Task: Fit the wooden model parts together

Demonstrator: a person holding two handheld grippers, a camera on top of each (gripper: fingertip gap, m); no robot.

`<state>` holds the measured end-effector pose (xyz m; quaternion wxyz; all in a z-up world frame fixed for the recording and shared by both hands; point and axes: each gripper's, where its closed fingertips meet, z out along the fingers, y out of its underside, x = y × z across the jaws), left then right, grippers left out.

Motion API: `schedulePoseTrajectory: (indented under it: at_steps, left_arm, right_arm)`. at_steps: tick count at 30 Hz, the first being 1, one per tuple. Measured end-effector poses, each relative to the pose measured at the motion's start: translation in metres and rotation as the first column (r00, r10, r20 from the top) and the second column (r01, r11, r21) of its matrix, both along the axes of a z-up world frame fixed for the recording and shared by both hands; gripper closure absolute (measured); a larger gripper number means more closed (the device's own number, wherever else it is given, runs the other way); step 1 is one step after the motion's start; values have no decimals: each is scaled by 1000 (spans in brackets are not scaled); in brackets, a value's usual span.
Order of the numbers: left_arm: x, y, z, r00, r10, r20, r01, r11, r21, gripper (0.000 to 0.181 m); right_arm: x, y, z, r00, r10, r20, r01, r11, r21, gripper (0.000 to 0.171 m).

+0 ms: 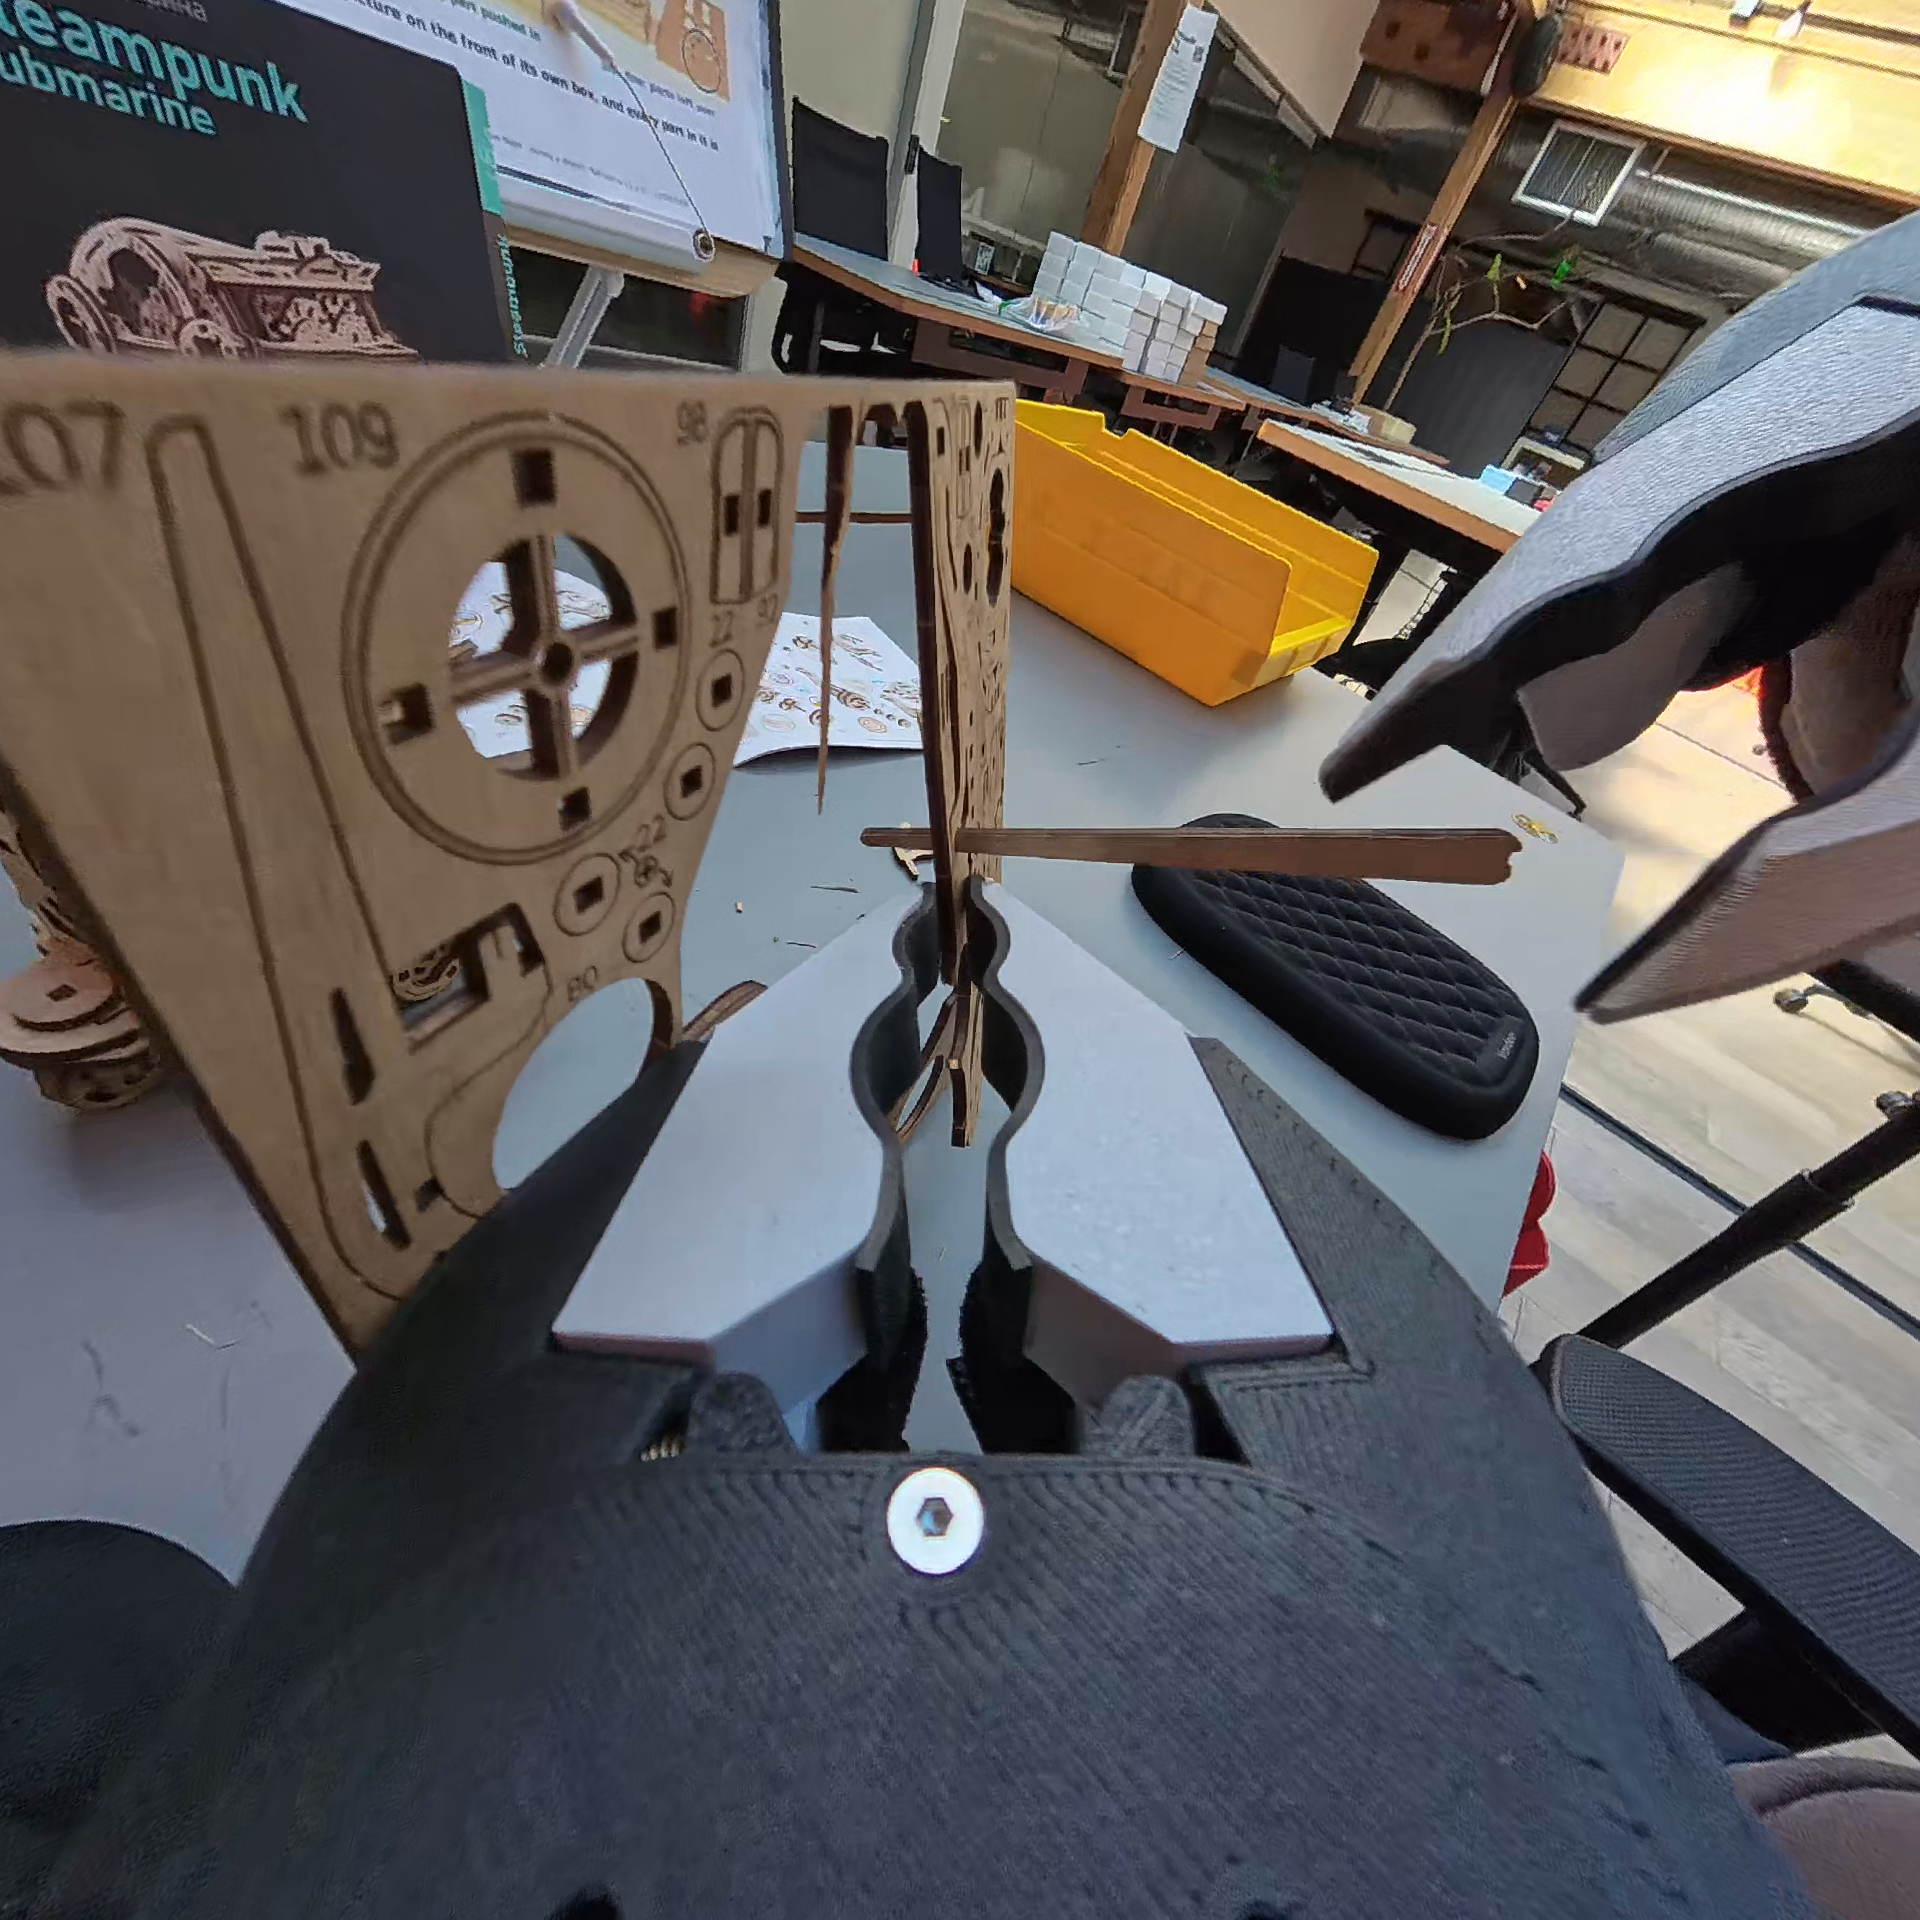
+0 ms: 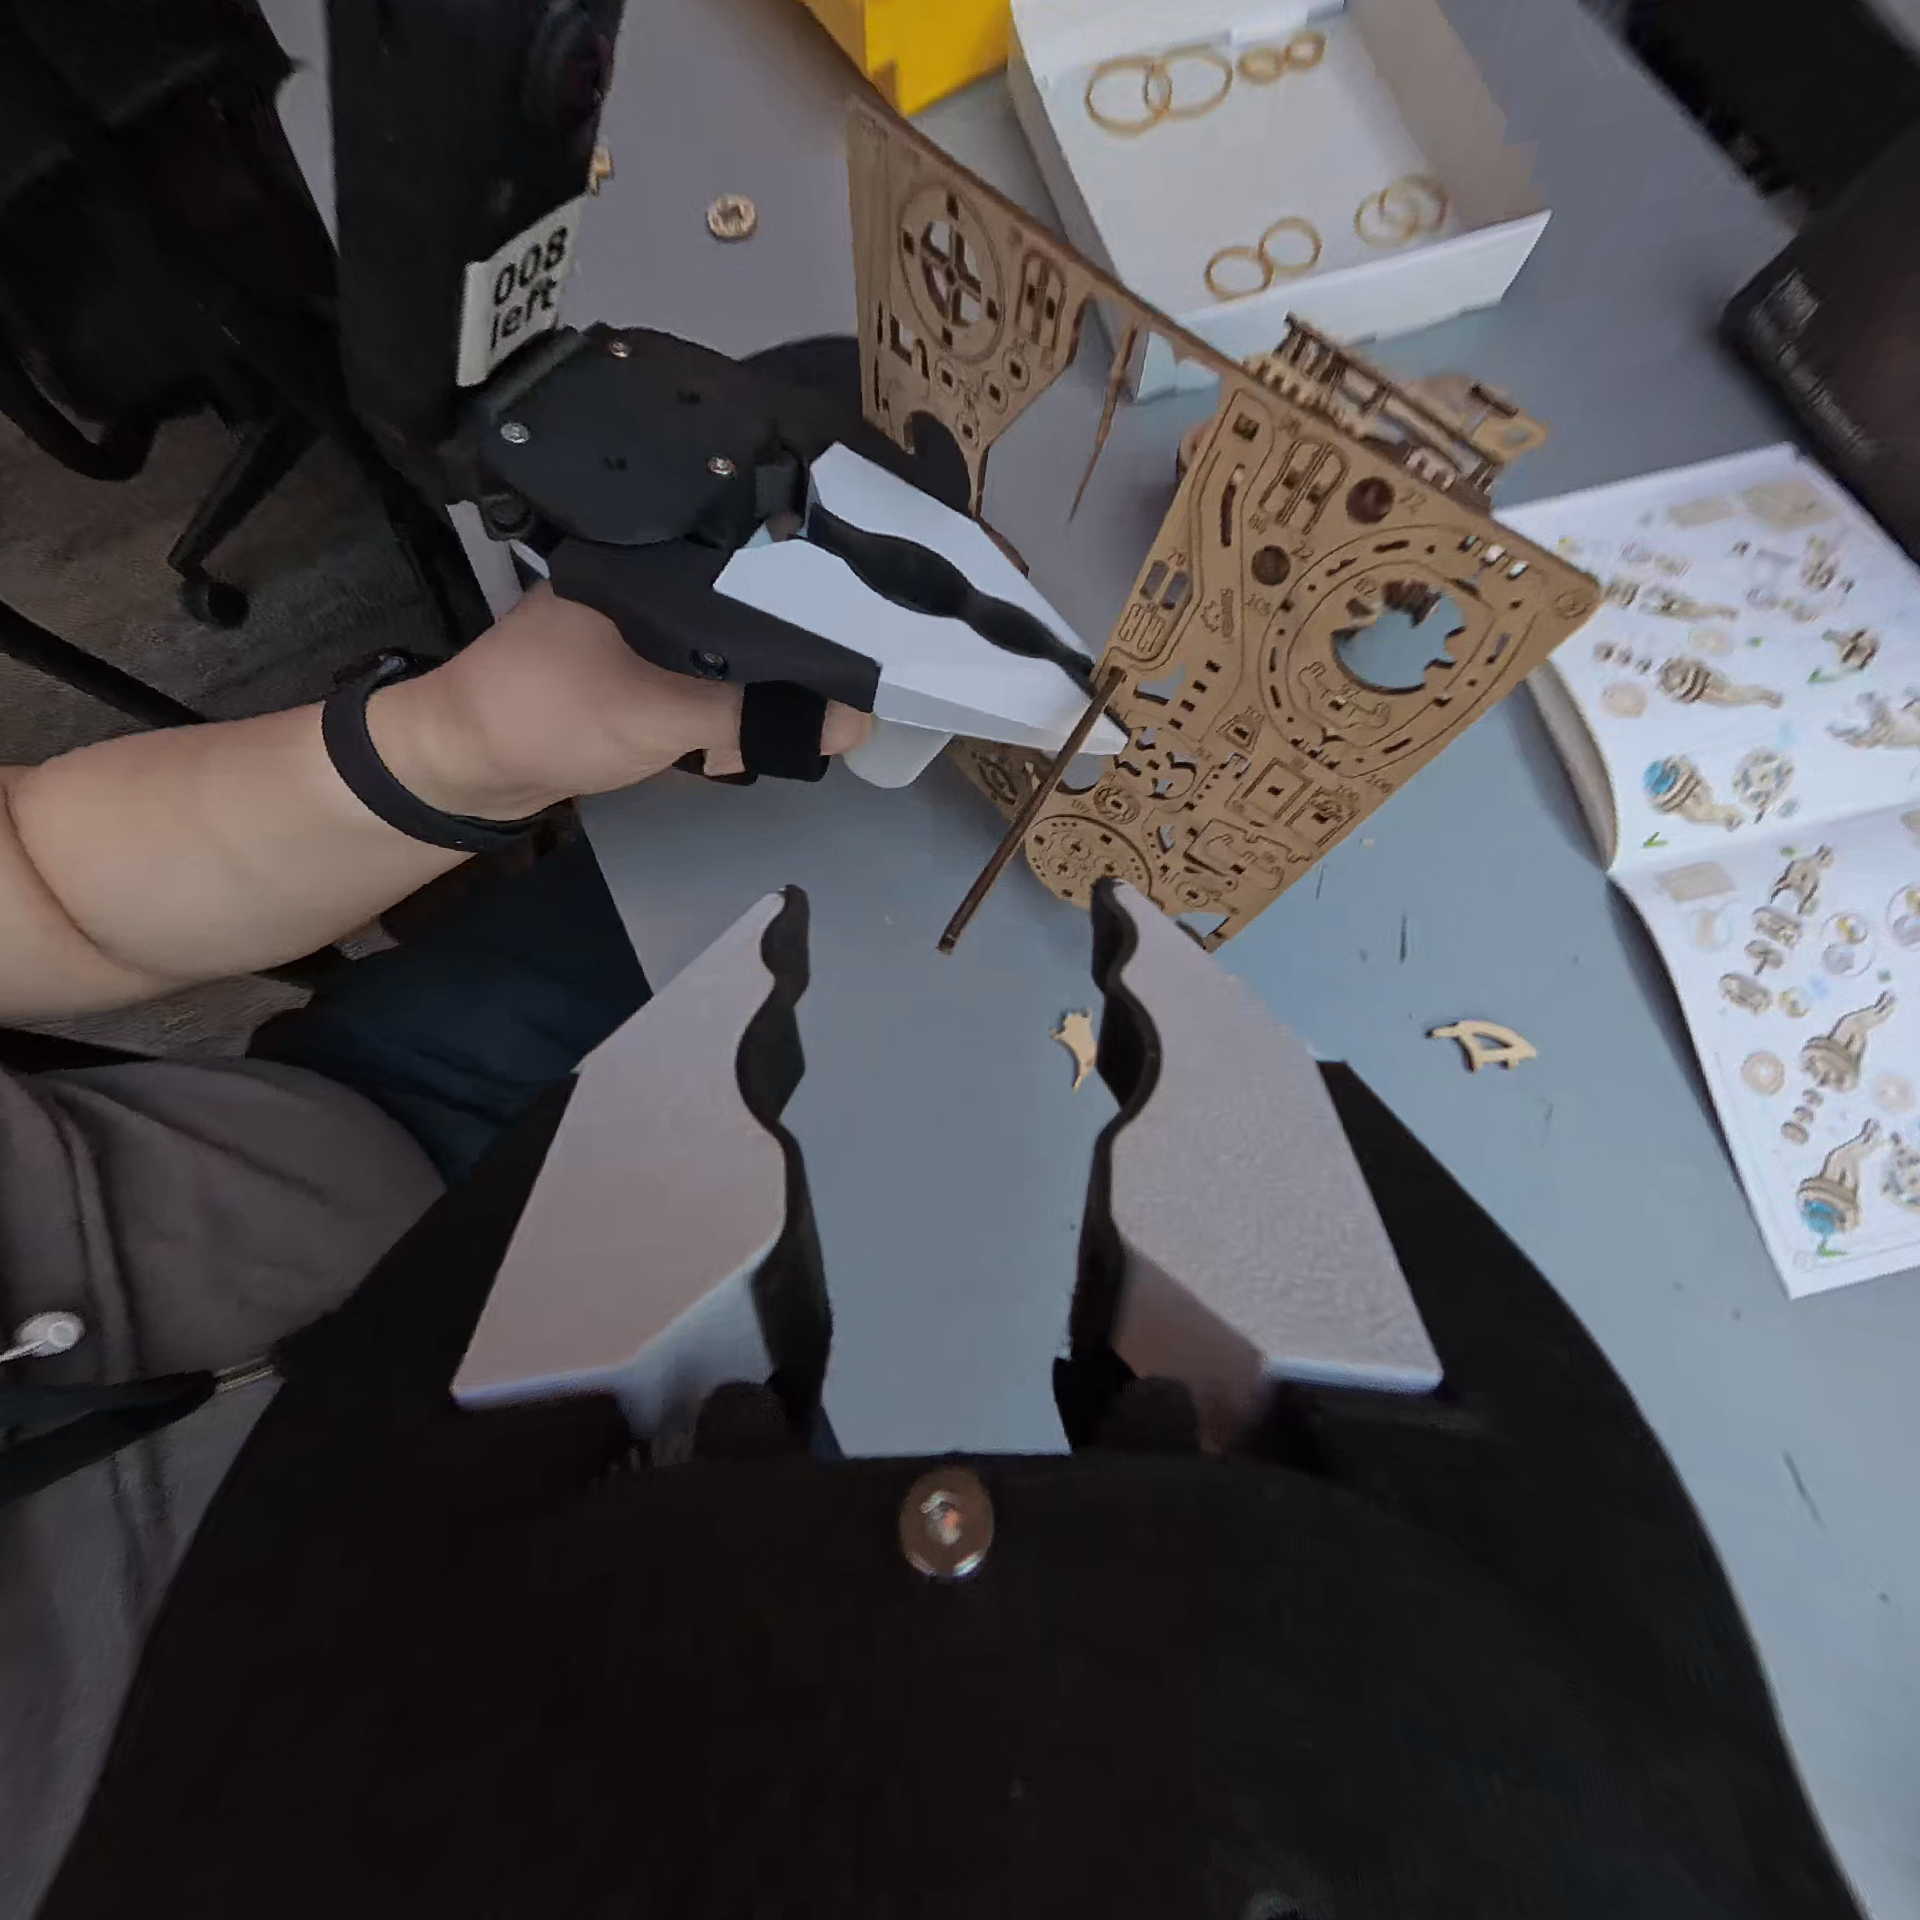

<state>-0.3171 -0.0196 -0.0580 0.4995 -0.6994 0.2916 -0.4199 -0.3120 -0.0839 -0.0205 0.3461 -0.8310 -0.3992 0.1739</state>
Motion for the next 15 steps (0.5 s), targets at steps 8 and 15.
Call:
schedulePoseTrajectory:
  at_steps: [8, 15]
  left_arm:
    - [-5, 8, 0, 999, 31, 21, -30, 998, -57, 180]
    - [-7, 8, 0, 999, 43, 21, -41, 997, -63, 180]
  right_arm:
    - [-6, 16, 16, 900, 13, -436, 149, 931, 334, 124]
    - [-3, 39, 7, 883, -120, -454, 277, 913, 298, 149]
